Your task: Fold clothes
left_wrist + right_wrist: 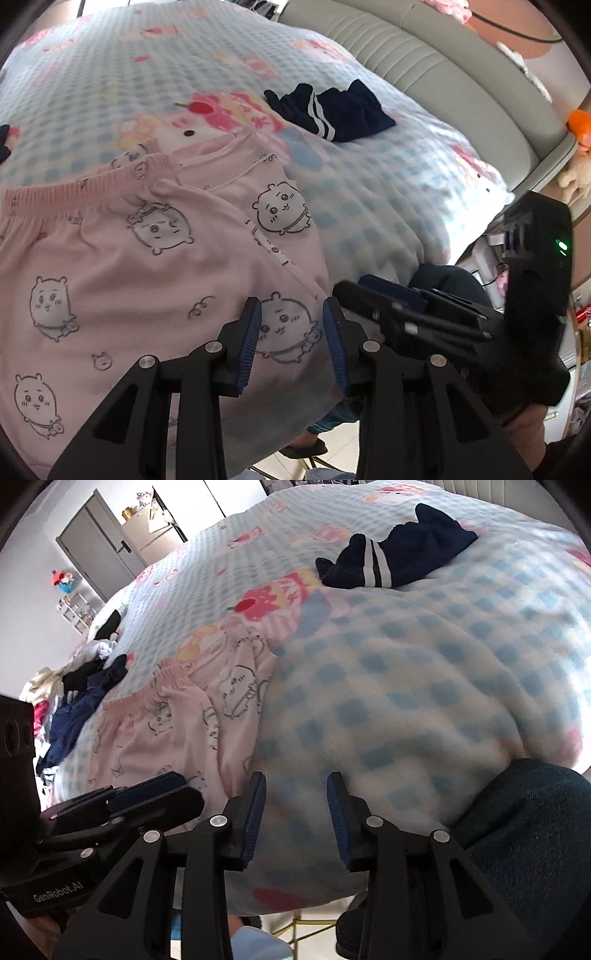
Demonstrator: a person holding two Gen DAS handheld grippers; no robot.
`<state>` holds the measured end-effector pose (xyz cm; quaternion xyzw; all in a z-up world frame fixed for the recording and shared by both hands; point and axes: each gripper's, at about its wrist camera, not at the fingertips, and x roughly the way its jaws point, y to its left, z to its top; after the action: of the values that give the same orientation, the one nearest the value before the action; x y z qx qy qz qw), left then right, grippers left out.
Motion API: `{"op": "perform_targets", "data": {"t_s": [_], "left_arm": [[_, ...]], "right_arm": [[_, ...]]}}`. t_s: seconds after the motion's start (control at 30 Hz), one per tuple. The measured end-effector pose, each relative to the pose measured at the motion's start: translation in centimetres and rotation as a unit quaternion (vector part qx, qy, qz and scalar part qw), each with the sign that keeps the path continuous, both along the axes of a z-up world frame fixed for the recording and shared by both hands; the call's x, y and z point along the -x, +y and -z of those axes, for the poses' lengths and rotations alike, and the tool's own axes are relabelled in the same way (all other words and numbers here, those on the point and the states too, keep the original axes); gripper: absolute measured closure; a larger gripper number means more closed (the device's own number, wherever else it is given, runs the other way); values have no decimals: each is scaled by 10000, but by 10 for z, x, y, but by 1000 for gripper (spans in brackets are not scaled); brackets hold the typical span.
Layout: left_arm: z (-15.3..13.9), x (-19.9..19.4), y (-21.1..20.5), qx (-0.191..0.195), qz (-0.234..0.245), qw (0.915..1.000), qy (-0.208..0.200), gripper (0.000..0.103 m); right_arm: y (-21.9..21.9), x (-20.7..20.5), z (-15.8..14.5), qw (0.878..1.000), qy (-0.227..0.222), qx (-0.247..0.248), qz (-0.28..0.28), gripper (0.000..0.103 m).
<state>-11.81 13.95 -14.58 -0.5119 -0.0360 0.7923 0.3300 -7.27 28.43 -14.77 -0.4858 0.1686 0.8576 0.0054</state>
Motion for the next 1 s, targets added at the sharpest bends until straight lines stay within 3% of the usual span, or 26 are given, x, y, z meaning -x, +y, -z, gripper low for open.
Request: {"op": "perform_targets", "data": {"t_s": [0.1, 0.23, 0.33, 0.53, 0.67, 0.77, 0.93, 1.0], "left_arm": [[2, 5, 0, 713, -366, 9963, 301, 67], [0, 11, -28, 269, -689, 9973, 34, 68], [-1, 6, -37, 357, -776, 9963, 94, 67], [15, 3, -40, 560, -824, 9950, -42, 67], [13, -3, -42, 616, -828, 9947, 2, 67], [3, -11, -54, 538, -860, 9947, 156, 67], [-9, -28, -89, 376, -1239, 9910, 346, 67], [-5, -31, -106, 330, -1455, 9885, 254, 67]], "right_arm": [[-5, -2, 3, 9997, -54, -8, -222, 61], [-5, -8, -2, 9975, 195, 379, -558, 57], [-9, -10, -4, 9940, 378, 628, -814, 55], [-28, -7, 13, 9947, 15, -47, -1025, 55], [-22, -6, 20, 9954, -271, -508, -760, 57], [-16, -9, 20, 9959, -326, -586, -608, 60], [-2, -19, -3, 9969, 439, 151, -640, 54], [-9, -15, 0, 9952, 438, 331, -806, 54]]}}
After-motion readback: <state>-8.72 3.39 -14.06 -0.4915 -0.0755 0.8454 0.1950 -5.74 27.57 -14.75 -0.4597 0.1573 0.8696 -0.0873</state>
